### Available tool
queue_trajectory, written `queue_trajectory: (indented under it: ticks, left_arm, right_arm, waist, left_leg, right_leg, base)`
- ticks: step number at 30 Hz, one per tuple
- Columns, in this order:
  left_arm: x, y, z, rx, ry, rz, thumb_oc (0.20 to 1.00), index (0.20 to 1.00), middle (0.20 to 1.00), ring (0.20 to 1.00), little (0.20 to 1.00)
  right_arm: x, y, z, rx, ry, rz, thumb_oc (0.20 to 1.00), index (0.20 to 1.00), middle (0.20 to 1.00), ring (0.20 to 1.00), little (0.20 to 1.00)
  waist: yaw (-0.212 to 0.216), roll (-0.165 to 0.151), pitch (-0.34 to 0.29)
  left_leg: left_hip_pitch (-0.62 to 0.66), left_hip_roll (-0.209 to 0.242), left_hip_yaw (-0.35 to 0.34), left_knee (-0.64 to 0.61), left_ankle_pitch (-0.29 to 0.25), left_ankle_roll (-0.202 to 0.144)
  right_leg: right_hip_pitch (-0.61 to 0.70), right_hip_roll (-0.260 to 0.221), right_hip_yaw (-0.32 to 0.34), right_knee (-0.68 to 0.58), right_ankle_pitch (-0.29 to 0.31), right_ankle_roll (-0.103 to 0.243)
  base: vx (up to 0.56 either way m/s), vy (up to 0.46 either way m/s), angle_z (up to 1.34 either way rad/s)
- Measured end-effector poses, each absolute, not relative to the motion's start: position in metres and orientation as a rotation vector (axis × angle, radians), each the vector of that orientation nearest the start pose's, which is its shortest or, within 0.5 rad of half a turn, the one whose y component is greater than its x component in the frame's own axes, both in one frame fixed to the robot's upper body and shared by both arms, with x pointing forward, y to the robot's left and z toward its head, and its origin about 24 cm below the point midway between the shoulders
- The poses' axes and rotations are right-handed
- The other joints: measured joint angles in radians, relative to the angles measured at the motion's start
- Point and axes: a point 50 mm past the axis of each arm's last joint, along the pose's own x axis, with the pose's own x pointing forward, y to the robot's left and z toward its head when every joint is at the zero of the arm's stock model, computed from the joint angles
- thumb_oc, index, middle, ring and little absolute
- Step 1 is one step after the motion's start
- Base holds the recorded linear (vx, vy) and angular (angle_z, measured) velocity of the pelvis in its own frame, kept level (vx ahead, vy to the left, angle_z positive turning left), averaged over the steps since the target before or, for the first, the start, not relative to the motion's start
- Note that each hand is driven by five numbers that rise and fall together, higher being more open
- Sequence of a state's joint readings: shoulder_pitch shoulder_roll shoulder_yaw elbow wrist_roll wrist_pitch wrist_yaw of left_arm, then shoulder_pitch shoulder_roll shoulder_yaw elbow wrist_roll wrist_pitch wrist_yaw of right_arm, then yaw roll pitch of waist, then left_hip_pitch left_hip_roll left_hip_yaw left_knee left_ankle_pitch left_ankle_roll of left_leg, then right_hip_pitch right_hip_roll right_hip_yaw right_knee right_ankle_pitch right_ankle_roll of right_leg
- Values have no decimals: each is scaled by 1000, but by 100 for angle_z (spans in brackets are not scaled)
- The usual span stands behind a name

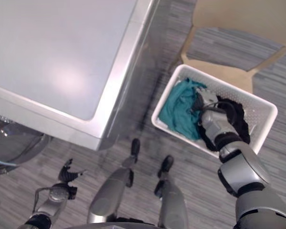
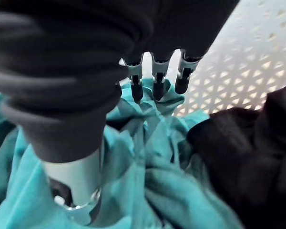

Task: Grab the laundry basket,head to the washer,open it,put in the laundry and shut it.

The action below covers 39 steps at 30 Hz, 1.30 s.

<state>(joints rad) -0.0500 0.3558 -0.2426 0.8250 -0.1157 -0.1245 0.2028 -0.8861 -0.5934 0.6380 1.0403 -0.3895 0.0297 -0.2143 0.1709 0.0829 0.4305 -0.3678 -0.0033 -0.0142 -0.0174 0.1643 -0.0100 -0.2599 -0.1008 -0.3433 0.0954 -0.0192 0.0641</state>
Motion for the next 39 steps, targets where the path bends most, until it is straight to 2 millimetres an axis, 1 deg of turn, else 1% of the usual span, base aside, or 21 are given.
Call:
queue_trajectory:
  ticks: [1, 2, 3, 8, 11, 15, 19, 20, 22, 25, 28, 30, 31, 32, 33, 34, 35, 36, 37, 38, 39]
  left_arm:
    - [194, 239, -96, 395, 645, 133, 1000, 1000, 1000, 1000, 1000]
    - [196, 238, -95, 395, 640, 128, 1000, 1000, 1000, 1000, 1000]
    - [197, 238, -95, 396, 636, 128, 1000, 1000, 1000, 1000, 1000]
    - [208, 235, -87, 388, 594, 120, 1000, 1000, 1000, 1000, 1000]
    - [209, 236, -85, 376, 588, 129, 1000, 1000, 1000, 1000, 1000]
    - [207, 237, -87, 342, 610, 157, 1000, 1000, 1000, 1000, 1000]
    - [194, 243, -91, 309, 641, 189, 1000, 1000, 1000, 1000, 1000]
    - [187, 242, -94, 295, 660, 195, 1000, 1000, 1000, 1000, 1000]
    - [175, 243, -99, 287, 695, 199, 1000, 1000, 1000, 1000, 1000]
    - [167, 243, -103, 277, 719, 202, 1000, 1000, 1000, 1000, 1000]
    - [165, 242, -104, 280, 728, 193, 1000, 1000, 1000, 1000, 1000]
    - [176, 237, -98, 282, 688, 171, 1000, 1000, 1000, 1000, 1000]
    - [182, 234, -91, 277, 650, 162, 1000, 1000, 1000, 1000, 1000]
    - [187, 232, -85, 272, 614, 155, 1000, 1000, 1000, 1000, 1000]
    - [191, 230, -75, 270, 557, 144, 1000, 1000, 1000, 1000, 1000]
    - [195, 227, -66, 268, 509, 134, 1000, 1000, 1000, 1000, 1000]
    - [198, 225, -59, 265, 474, 128, 1000, 1000, 1000, 1000, 1000]
    - [202, 221, -57, 252, 455, 125, 1000, 1000, 1000, 1000, 1000]
    - [202, 219, -56, 253, 451, 115, 1000, 1000, 1000, 1000, 1000]
    - [205, 215, -54, 254, 440, 94, 1000, 1000, 1000, 1000, 1000]
    - [204, 215, -56, 253, 452, 93, 1000, 1000, 1000, 1000, 1000]
  right_arm:
    - [385, -238, 99, -1368, 133, -48, 843, 843, 843, 843, 843]
    - [385, -233, 96, -1356, 131, -30, 369, 369, 369, 369, 369]
    - [386, -227, 94, -1338, 129, -16, 200, 200, 200, 200, 200]
    - [375, -215, 89, -1041, 79, -15, 200, 200, 200, 200, 200]
    - [356, -217, 77, -828, 69, -27, 200, 200, 200, 200, 200]
    - [337, -222, 80, -624, 9, -79, 200, 200, 200, 200, 200]
    - [322, -219, 94, -477, -92, -92, 200, 200, 200, 200, 200]
    - [314, -210, 105, -408, -158, -59, 200, 200, 200, 200, 200]
    - [306, -195, 113, -347, -239, -11, 200, 200, 200, 200, 200]
    - [296, -187, 117, -288, -271, 42, 200, 200, 200, 200, 200]
    - [286, -182, 107, -231, -256, 87, 200, 200, 200, 200, 200]
    - [280, -181, 84, -171, -158, 111, 200, 200, 200, 200, 200]
    - [277, -178, 75, -152, -121, 135, 200, 200, 200, 200, 200]
    - [274, -180, 73, -152, -114, 135, 200, 200, 200, 200, 200]
    - [271, -179, 76, -152, -128, 140, 200, 200, 200, 200, 200]
    - [271, -177, 81, -148, -149, 148, 200, 200, 200, 200, 200]
    - [274, -173, 85, -142, -168, 156, 200, 200, 200, 200, 200]
    - [278, -172, 90, -146, -187, 161, 200, 200, 200, 200, 200]
    - [279, -170, 92, -143, -195, 164, 200, 200, 200, 200, 200]
    - [283, -164, 93, -150, -192, 193, 200, 200, 200, 200, 200]
    - [283, -163, 89, -150, -178, 199, 200, 200, 200, 200, 200]
  waist:
    - [0, 0, 0]
    - [2, 0, 0]
    - [2, 0, 0]
    - [-4, -1, 0]
    - [-19, -10, 3]
    - [-35, -16, 0]
    - [-67, -62, -42]
    - [-84, -87, -70]
    - [-98, -108, -111]
    - [-114, -112, -163]
    - [-126, -105, -186]
    - [-145, -102, -185]
    - [-143, -91, -182]
    - [-138, -87, -184]
    - [-126, -84, -187]
    - [-111, -84, -190]
    - [-85, -80, -190]
    - [-77, -43, -188]
    - [-72, -22, -189]
    - [-72, -10, -180]
    - [-66, -21, -175]
  left_leg:
    - [-1, 1, -3, 0, 0, 0]
    - [-2, 1, -5, 0, 0, 0]
    - [-2, 2, -5, 0, 0, 0]
    - [5, 3, -6, 0, 1, 1]
    - [64, 3, -5, -12, 0, 0]
    - [133, 5, 0, -39, 0, 0]
    - [200, 6, 8, -56, -2, -2]
    - [231, 6, 32, -55, -13, -9]
    - [267, 5, 59, -59, -19, -8]
    - [316, 8, 95, -62, -36, -4]
    - [326, 13, 107, -60, -37, -3]
    - [315, 15, 83, -29, -35, 5]
    - [295, 20, 48, -5, -39, 16]
    - [281, 15, 12, 9, -26, 6]
    - [255, 14, -22, 18, -8, -8]
    - [227, 17, -31, 20, 1, -15]
    - [199, 25, -56, 17, 23, -42]
    - [168, 59, -79, 9, 40, -66]
    - [148, 80, -77, -6, 37, -69]
    - [119, 128, -35, -39, -43, -96]
    - [116, 131, 2, -32, -64, -92]
  right_leg:
    - [0, 0, -3, 2, -2, -1]
    - [0, 1, -3, 3, -4, 0]
    - [-1, 1, -3, 4, -5, 0]
    - [8, 3, -2, 3, -4, -1]
    - [69, 5, 1, -11, -5, 0]
    - [135, 10, 3, -34, -4, 0]
    - [200, 13, 12, -53, -2, 2]
    - [222, 9, 29, -59, -2, 3]
    - [247, 7, 57, -70, 0, 6]
    - [272, 6, 95, -61, 0, 7]
    - [259, 6, 122, -13, -13, 18]
    - [237, 5, 208, 77, -58, 28]
    - [207, 18, 298, 233, -139, 24]
    - [200, 31, 340, 320, -176, 26]
    - [195, 48, 381, 371, -214, 20]
    - [194, 58, 385, 352, -244, -7]
    - [195, 76, 372, 289, -270, -41]
    - [194, 112, 346, 251, -276, -53]
    - [188, 143, 342, 225, -249, -63]
    - [178, 168, 314, 174, -178, -103]
    - [176, 157, 293, 173, -178, -130]
  base:
    - [5, -19, 11]
    - [9, -21, 6]
    - [0, 0, 0]
    - [0, 0, 0]
    - [54, 18, 2]
    - [80, 44, -1]
    - [73, 93, -10]
    - [86, 171, -34]
    - [30, 101, -44]
    - [-88, 20, -38]
    - [-218, -50, -16]
    - [-360, -217, 41]
    - [-419, -358, 84]
    - [-381, -391, 100]
    - [-365, -348, 91]
    - [-394, -315, 66]
    - [-384, -273, 46]
    - [-338, -179, 41]
    - [-352, -126, 98]
    - [-346, -45, 104]
    - [-321, -18, 99]
